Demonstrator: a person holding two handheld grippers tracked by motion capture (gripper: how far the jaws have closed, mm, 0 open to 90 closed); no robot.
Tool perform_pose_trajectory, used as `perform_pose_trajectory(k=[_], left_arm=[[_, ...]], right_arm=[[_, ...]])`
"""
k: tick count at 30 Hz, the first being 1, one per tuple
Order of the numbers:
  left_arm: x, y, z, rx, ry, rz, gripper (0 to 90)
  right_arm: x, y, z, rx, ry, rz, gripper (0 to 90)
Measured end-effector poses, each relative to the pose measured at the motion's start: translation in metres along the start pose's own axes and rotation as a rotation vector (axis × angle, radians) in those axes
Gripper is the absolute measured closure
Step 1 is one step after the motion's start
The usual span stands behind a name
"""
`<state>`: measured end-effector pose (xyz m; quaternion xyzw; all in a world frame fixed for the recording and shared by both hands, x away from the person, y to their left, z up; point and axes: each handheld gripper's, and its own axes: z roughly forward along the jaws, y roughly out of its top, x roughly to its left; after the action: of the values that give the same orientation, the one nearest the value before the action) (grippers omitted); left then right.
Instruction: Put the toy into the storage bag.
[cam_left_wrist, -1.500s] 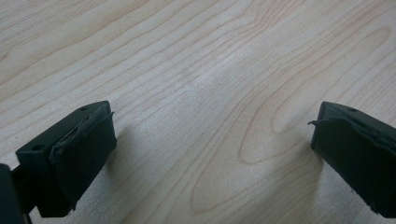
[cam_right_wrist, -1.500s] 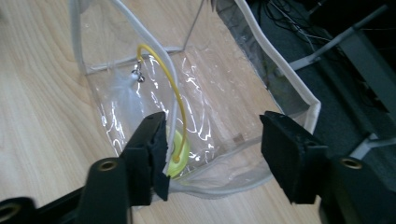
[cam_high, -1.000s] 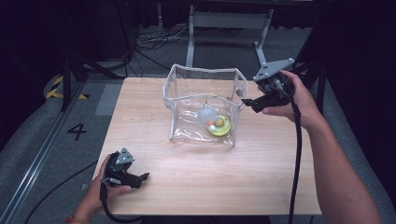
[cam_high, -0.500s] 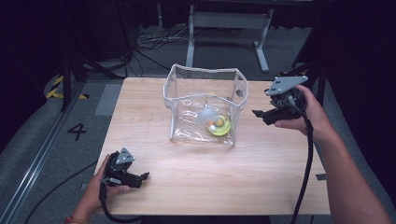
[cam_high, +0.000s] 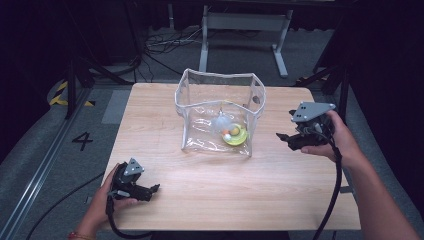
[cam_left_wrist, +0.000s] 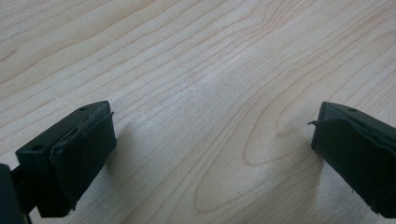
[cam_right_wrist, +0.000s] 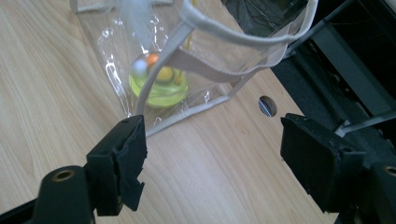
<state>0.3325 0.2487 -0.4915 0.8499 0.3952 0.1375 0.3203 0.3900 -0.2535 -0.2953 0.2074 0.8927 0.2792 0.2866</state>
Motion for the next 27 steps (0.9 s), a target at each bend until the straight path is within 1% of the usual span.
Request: perform_pose_trajectory(k=[7,10,11,12,13,14,15,16,18,21,22,23,24,25,27], left_arm=[[0.0,0.0,0.0,0.0,0.001,0.001,0.1],[0.0,0.0,0.0,0.0,0.0,0.0,0.1],[0.0,0.0,0.0,0.0,0.0,0.0,0.1],[0.0,0.0,0.0,0.0,0.001,0.0,0.1],[0.0,0.0,0.0,0.0,0.001,0.0,0.1],[0.0,0.0,0.0,-0.001,0.003,0.003,0.1],[0.0,0.0,0.0,0.0,0.002,0.001,0.1],[0.0,0.0,0.0,0.0,0.002,0.002,0.1],[0.0,0.0,0.0,-0.001,0.001,0.001,0.1],[0.0,0.0,0.0,0.0,0.0,0.0,0.1],[0.0,0.0,0.0,0.0,0.0,0.0,0.1],[0.0,0.0,0.0,0.0,0.0,0.0,0.1],[0.0,0.0,0.0,0.0,0.001,0.001,0.1],[0.0,0.0,0.0,-0.001,0.002,0.003,0.1],[0.0,0.0,0.0,0.0,0.0,0.0,0.1]], right_arm=[[0.009,-0.023,0.003,0.025,-0.002,0.003,23.1],[0.011,-0.032,0.004,0.036,0.002,0.014,23.2],[0.011,-0.032,0.004,0.036,0.002,0.014,23.2],[0.014,-0.04,0.006,0.043,-0.006,0.023,23.2],[0.014,-0.04,0.006,0.043,-0.006,0.023,23.2],[0.014,-0.043,0.007,0.051,-0.006,0.019,23.1],[0.016,-0.047,0.008,0.058,-0.008,0.026,23.1],[0.017,-0.051,0.009,0.07,-0.016,0.019,23.1],[0.02,-0.059,0.012,0.085,-0.018,0.028,22.8],[0.024,-0.071,0.014,0.101,-0.009,0.036,22.8],[0.025,-0.075,0.015,0.106,-0.015,0.037,22.8],[0.025,-0.075,0.015,0.106,-0.015,0.037,22.8],[0.026,-0.079,0.016,0.109,-0.01,0.048,22.8],[0.028,-0.086,0.017,0.116,-0.009,0.045,22.5],[0.03,-0.094,0.018,0.11,-0.003,0.067,22.7]])
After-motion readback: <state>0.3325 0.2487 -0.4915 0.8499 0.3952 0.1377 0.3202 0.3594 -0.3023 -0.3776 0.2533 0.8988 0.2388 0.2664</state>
